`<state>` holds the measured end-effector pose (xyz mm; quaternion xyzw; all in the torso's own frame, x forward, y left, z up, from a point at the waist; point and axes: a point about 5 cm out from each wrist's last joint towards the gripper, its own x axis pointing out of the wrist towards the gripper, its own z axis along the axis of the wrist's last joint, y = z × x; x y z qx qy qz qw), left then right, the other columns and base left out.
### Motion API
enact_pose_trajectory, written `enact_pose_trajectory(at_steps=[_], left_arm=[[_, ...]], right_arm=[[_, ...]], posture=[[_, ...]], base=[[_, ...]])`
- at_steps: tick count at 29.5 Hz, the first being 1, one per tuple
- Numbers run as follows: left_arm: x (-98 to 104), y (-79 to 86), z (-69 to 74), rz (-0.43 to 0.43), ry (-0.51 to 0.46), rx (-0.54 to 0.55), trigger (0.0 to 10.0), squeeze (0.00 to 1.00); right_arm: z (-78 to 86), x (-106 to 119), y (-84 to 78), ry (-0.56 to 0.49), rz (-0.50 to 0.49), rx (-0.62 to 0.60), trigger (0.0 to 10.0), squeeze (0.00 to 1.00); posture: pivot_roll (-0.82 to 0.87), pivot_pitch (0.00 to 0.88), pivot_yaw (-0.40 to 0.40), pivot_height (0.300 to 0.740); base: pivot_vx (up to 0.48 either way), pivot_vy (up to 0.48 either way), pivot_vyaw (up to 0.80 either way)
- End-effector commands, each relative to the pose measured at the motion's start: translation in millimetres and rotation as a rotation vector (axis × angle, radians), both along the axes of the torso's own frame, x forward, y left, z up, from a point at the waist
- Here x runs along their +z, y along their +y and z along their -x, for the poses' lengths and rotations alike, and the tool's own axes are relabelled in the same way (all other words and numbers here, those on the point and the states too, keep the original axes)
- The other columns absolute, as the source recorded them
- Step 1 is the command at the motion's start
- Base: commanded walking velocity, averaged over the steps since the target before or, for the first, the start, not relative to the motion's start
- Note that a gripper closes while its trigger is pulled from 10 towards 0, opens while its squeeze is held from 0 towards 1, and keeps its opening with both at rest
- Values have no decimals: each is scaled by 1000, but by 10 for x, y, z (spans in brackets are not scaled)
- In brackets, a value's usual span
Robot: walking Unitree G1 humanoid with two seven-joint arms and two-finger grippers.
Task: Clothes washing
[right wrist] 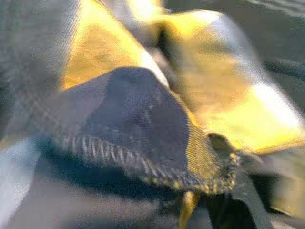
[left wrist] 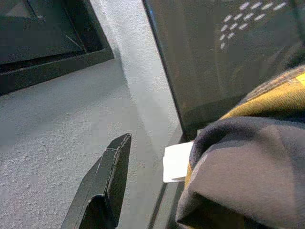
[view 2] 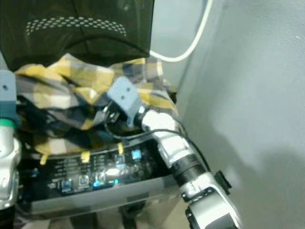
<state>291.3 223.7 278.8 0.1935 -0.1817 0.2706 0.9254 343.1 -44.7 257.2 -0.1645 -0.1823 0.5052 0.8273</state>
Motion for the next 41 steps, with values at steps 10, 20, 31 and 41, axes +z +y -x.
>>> enact_pose_trajectory(at_steps=[10,20,31,41], left_arm=[[27,93,14,-10,5,32,10000,0],[29,73,-7,-3,21,12,10000,0],[-34,-110,-44,-175,260,-446,10000,0],[533,-23,226,-269,24,-452,10000,0]], right_arm=[[193,226,-745,-33,68,57,10000,0],[-55,156,-1443,-105,261,-352,10000,0],[-79,-53,-1447,74,-25,-406,10000,0],[-10,-413,-1068,281,-243,-292,10000,0]], posture=[[120,91,9,740],[111,101,18,740],[133,106,6,740],[157,117,5,740]], base=[[0,0,0],[0,0,0],[0,0,0],[0,0,0]])
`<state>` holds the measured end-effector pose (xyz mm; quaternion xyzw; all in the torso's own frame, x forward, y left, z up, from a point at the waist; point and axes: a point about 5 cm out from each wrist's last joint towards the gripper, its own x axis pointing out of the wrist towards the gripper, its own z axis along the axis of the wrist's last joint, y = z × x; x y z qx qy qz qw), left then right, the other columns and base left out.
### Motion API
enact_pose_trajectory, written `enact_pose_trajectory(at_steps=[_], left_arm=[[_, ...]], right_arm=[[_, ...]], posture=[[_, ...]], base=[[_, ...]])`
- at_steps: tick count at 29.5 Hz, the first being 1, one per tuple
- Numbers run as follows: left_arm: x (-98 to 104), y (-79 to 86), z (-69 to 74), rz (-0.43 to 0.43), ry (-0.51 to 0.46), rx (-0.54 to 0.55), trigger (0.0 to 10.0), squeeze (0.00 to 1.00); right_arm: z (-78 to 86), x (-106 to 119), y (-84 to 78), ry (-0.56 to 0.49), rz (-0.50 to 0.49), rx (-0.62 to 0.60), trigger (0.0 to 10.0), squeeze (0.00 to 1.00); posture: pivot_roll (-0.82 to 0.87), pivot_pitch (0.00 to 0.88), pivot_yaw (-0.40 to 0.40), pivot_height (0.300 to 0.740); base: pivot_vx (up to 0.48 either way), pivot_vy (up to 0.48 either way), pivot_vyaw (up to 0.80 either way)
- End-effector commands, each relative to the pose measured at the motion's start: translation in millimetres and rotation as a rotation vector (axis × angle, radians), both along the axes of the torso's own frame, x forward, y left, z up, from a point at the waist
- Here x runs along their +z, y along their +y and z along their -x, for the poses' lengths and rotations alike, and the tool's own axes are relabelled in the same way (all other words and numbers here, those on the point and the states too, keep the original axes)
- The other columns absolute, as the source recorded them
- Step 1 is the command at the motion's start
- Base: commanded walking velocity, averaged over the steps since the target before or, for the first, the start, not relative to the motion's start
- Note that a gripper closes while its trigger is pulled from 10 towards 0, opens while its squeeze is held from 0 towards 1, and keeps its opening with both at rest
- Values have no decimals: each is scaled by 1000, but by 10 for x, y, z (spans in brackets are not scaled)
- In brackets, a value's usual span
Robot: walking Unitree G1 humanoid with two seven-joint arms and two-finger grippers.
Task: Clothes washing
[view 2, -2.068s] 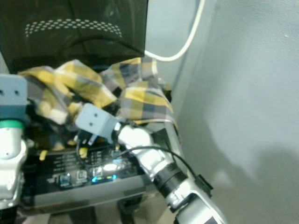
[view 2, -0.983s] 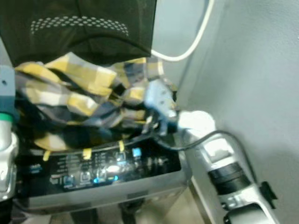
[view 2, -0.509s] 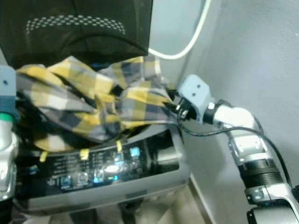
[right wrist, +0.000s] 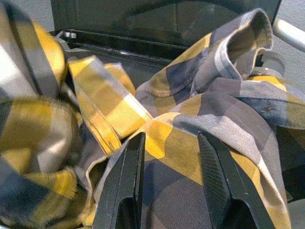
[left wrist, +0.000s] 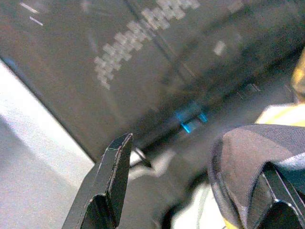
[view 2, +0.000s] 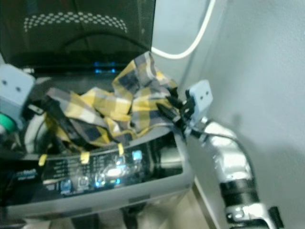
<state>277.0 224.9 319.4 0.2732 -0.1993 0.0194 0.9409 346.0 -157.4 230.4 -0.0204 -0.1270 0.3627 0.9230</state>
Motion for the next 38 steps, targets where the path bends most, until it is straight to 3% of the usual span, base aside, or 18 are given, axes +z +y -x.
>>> enact_pose_trajectory(at_steps=[1,3,4,5,6,9,10,14,19,24,27,30,31,32,33,38], left_arm=[[127,-34,83,-2,-92,-8,10000,0],[132,-240,137,-22,-162,-60,10000,0],[132,-240,137,-22,-162,-60,10000,0],[68,-374,143,-26,-147,-112,10000,0],[68,-374,143,-26,-147,-112,10000,0],[-13,-589,144,-26,-122,-200,10000,0],[14,-701,135,-14,-141,-240,10000,0],[98,-824,106,2,-181,-286,10000,0],[164,-899,28,56,-173,-348,10000,0],[126,-903,30,50,-143,-371,10000,0],[31,-782,55,-49,-93,-349,10000,0],[-5,-737,69,-87,-71,-342,10000,0],[-25,-632,65,-122,-47,-298,10000,0],[-40,-495,27,-140,-22,-222,10000,0],[-44,-400,1,-149,-7,-169,10000,0],[-46,-343,-16,-152,1,-138,10000,0]], right_arm=[[19,-145,59,55,15,18,10000,0],[-13,-198,84,55,115,-7,10000,0],[-13,-198,84,55,115,-7,10000,0],[-53,-153,60,44,130,-46,10000,0],[-53,-153,60,44,130,-46,10000,0],[-124,4,-3,-5,115,-154,10000,0],[-141,162,-35,-61,73,-223,10000,0],[-133,370,-64,-138,26,-296,10000,0],[-106,585,-116,-203,26,-374,10000,0],[-93,607,-166,-174,57,-375,10000,0],[-32,534,-265,-91,152,-310,10000,0],[-7,512,-301,-62,179,-291,10000,0],[5,506,-352,-43,208,-285,10000,0],[5,510,-389,-31,218,-290,10000,824],[3,513,-410,-25,223,-294,10000,824],[4,517,-419,-21,225,-299,10000,824]], posture=[[157,117,5,740],[157,119,0,740],[157,119,0,740],[157,119,-1,740],[157,119,-1,740],[154,116,-4,740],[149,113,-4,740],[143,110,-2,740],[131,107,4,740],[129,108,2,740],[129,108,0,740],[129,110,-3,740],[128,111,-4,740],[130,110,-7,740],[130,110,-7,740],[130,110,-7,740]], base=[[0,0,0],[0,0,0],[0,0,0],[0,0,0],[0,0,0],[0,0,0],[0,0,0],[0,0,0],[0,0,0],[0,0,0],[0,0,0],[0,0,0],[0,0,0],[0,0,0],[0,0,0],[0,0,0]])
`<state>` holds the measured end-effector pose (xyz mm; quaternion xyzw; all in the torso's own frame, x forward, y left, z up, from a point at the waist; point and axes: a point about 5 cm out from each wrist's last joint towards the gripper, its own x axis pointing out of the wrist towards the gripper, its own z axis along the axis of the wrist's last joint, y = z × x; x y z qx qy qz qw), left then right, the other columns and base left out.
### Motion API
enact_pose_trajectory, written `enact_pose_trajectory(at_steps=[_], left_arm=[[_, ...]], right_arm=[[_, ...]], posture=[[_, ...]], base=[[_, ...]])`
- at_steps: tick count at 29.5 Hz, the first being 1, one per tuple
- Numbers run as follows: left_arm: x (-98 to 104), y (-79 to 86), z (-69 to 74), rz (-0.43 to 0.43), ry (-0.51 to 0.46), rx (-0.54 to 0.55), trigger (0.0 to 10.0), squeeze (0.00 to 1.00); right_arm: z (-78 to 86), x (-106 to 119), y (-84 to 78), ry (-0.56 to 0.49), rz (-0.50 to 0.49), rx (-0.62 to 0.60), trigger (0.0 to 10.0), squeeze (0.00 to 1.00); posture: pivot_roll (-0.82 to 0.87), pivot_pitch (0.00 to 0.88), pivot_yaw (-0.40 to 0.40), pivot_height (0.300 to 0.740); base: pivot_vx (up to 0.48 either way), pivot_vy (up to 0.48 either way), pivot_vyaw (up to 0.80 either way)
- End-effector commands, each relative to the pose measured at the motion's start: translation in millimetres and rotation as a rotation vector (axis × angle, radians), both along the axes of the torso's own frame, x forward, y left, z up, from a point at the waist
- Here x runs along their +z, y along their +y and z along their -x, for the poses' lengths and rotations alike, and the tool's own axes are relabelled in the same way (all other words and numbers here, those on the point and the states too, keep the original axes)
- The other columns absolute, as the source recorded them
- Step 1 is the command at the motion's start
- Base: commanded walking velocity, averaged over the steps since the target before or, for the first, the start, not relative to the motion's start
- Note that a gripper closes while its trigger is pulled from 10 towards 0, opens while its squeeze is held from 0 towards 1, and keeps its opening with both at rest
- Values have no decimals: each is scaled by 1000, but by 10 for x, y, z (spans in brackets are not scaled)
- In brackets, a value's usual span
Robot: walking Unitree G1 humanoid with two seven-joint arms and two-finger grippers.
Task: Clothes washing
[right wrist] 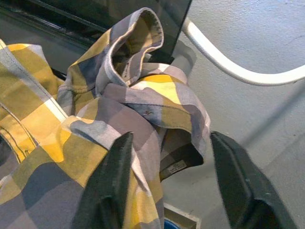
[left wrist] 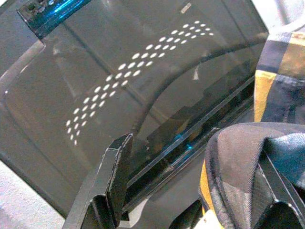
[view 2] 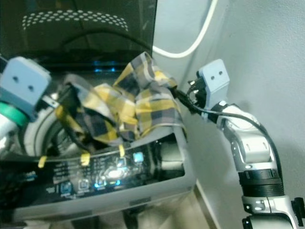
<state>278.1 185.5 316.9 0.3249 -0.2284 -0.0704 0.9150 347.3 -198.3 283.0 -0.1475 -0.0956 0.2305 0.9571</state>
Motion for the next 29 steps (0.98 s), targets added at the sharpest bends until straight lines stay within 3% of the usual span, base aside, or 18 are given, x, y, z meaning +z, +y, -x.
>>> enact_pose_trajectory(at_steps=[1,2,4,5,7,12,13,16,17,29], left_arm=[[-21,51,-6,-4,12,27,10000,0],[-20,168,-55,100,53,86,10000,0],[-20,168,-55,100,53,86,10000,0],[-21,228,-74,165,85,115,10000,0],[-32,278,-81,206,116,141,10000,0],[-32,275,-77,197,115,140,10000,0],[-41,255,-80,191,116,136,10000,0],[-41,255,-80,191,116,136,10000,0],[-48,237,-82,183,118,131,10000,0],[-53,211,-67,168,115,128,10000,0]], right_arm=[[16,-9,-10,11,-1,4,10000,824],[11,-26,12,26,-11,11,10000,1000],[11,-26,12,26,-11,11,10000,1000],[22,-51,38,49,-12,34,10000,1000],[48,-96,71,85,-4,77,10000,1000],[55,-104,74,91,0,85,10000,1000],[76,-142,102,116,1,124,10000,63],[76,-142,102,116,1,124,10000,63],[94,-184,133,160,-26,166,10000,0],[67,-415,215,268,-6,206,10000,0]], posture=[[130,110,-7,740],[136,111,-13,740],[136,111,-13,740],[134,111,-14,740],[132,110,-15,740],[132,110,-15,740],[128,109,-16,740],[128,109,-16,740],[128,108,-19,740],[138,112,-28,740]], base=[[0,0,0],[0,0,0],[0,0,0],[0,0,0],[0,0,0],[0,0,0],[0,0,0],[0,0,0],[0,0,0],[0,0,0]])
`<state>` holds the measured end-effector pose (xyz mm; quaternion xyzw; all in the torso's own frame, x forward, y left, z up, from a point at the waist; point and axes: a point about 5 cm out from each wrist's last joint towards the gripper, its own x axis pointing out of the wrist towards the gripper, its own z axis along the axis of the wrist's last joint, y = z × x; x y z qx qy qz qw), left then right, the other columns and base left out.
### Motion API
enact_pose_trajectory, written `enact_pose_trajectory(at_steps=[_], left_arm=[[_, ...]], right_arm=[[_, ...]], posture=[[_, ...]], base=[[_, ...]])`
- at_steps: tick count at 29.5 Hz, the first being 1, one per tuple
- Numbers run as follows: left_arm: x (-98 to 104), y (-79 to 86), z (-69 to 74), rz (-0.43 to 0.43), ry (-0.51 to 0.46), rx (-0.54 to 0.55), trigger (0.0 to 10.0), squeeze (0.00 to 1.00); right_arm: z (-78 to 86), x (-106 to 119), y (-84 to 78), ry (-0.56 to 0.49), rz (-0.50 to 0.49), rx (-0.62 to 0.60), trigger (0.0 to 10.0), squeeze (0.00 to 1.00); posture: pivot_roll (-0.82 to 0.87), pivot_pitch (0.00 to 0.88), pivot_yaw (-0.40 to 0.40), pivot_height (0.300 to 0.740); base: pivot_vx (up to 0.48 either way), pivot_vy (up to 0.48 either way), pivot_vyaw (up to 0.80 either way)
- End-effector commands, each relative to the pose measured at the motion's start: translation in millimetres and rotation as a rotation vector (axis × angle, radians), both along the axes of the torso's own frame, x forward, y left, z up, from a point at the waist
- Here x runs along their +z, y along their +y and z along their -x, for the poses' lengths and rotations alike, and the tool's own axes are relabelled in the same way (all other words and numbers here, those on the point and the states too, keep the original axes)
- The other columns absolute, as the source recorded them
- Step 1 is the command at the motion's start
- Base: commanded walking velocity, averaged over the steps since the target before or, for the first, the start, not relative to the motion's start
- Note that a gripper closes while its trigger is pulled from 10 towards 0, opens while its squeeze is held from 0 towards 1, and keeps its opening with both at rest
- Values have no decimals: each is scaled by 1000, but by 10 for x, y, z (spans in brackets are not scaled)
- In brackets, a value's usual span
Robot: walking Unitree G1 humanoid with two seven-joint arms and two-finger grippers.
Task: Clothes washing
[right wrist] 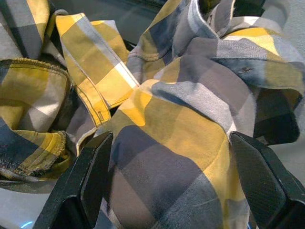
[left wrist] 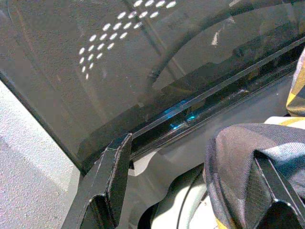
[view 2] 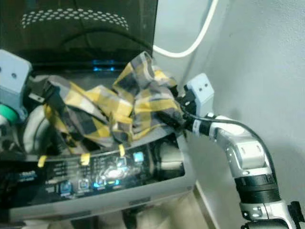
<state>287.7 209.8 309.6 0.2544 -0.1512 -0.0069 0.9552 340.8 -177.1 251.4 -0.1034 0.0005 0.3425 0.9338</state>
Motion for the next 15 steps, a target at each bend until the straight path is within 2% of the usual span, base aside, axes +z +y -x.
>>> enact_pose_trajectory(at_steps=[1,2,3,5,6,9,10,11,12,15], left_arm=[[20,-32,29,-6,-14,-11,10000,0],[20,-32,29,-6,-14,-11,10000,0],[23,-28,35,-5,-16,-8,10000,0],[23,-28,35,-5,-16,-8,10000,0],[23,-27,36,-5,-17,-6,10000,0],[23,-27,36,-5,-17,-6,10000,0],[30,-28,39,2,-12,-3,10000,0],[30,-28,39,2,-12,-3,10000,0],[33,-28,37,6,-7,-1,10000,0],[32,-32,30,13,-1,-1,10000,0]], right_arm=[[2,-100,2,34,9,1,10000,0],[2,-100,2,34,9,1,10000,0],[-17,-145,5,41,34,-10,8510,0],[-17,-145,5,41,34,-10,8510,0],[-35,-194,6,42,66,-23,4275,0],[-35,-194,6,42,66,-23,4275,0],[-41,-215,6,44,78,-30,2000,0],[-41,-215,6,44,78,-30,2000,0],[-43,-212,5,41,75,-34,0,0],[-29,-159,10,31,38,-26,0,0]], posture=[[138,112,-28,740],[138,112,-28,740],[140,115,-28,740],[140,115,-28,740],[140,118,-26,740],[140,118,-26,740],[140,119,-26,740],[140,119,-26,740],[139,120,-26,740],[135,123,-24,740]], base=[[0,0,0],[0,0,0],[0,0,0],[0,0,0],[0,0,0],[0,0,0],[0,0,0],[0,0,0],[0,0,0],[0,0,0]])
